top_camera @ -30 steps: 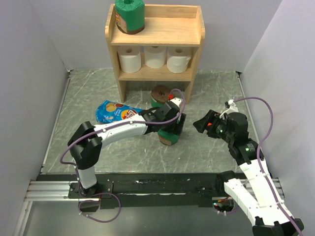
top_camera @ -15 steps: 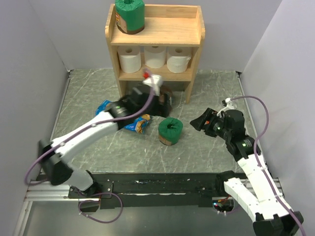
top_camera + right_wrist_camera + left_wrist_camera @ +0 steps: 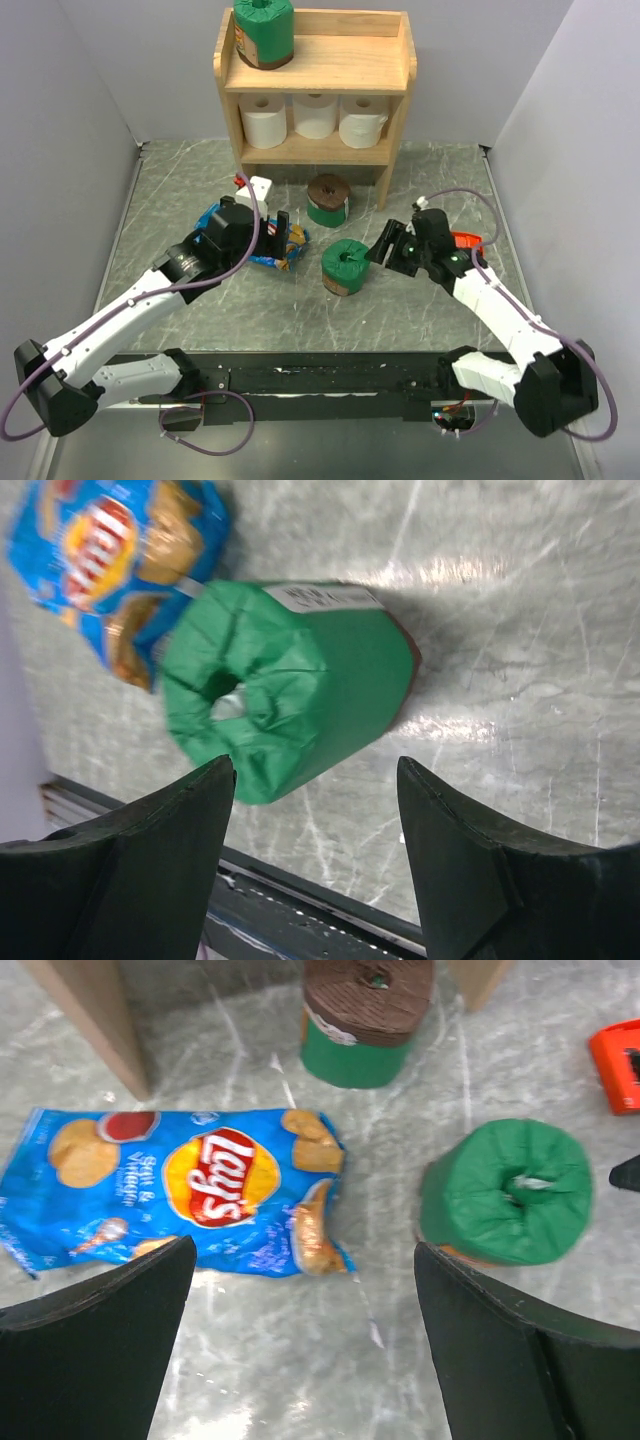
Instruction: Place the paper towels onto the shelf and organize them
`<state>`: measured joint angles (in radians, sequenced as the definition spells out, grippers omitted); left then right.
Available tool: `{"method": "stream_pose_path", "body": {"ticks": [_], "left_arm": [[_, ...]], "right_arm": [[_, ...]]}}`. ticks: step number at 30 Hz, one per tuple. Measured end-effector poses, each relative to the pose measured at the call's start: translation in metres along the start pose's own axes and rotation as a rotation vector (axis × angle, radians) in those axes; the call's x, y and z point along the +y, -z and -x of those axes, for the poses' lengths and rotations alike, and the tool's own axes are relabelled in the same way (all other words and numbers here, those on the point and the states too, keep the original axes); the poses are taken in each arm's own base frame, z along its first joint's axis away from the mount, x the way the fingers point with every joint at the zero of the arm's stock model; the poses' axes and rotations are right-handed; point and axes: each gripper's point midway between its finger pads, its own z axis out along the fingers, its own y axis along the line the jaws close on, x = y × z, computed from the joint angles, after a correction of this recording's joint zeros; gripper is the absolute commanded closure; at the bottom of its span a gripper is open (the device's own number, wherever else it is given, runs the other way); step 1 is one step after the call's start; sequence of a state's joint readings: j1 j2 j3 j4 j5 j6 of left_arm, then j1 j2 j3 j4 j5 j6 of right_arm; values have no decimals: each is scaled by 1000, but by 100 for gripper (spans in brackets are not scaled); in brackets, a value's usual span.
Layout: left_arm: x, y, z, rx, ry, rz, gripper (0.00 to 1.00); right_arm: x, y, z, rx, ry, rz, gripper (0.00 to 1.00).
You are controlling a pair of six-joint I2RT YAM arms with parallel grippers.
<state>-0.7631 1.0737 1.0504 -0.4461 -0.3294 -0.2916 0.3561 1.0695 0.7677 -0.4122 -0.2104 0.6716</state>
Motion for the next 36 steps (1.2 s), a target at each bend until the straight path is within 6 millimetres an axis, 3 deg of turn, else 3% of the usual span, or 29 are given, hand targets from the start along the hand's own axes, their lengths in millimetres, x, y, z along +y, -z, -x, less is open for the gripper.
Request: {"method": "stream_pose_path", "body": {"ticks": [5, 11, 18, 24, 36], "left_arm": [[12, 10, -11, -20, -27, 18, 4], [20, 21, -2, -71, -21, 43, 4], [25, 21, -2, -72, -22, 66, 4], [27, 22, -2, -77, -21, 79, 4], [31, 22, -1, -83, -20, 102, 4]], "right_arm": [[-4, -16, -8, 39, 13, -57, 26], [0, -29, -5, 45, 11, -78, 26], [2, -48, -19, 92, 20, -99, 27], [-2, -59, -26, 104, 21, -133, 35], [7, -68, -22, 84, 50, -148, 55]]}}
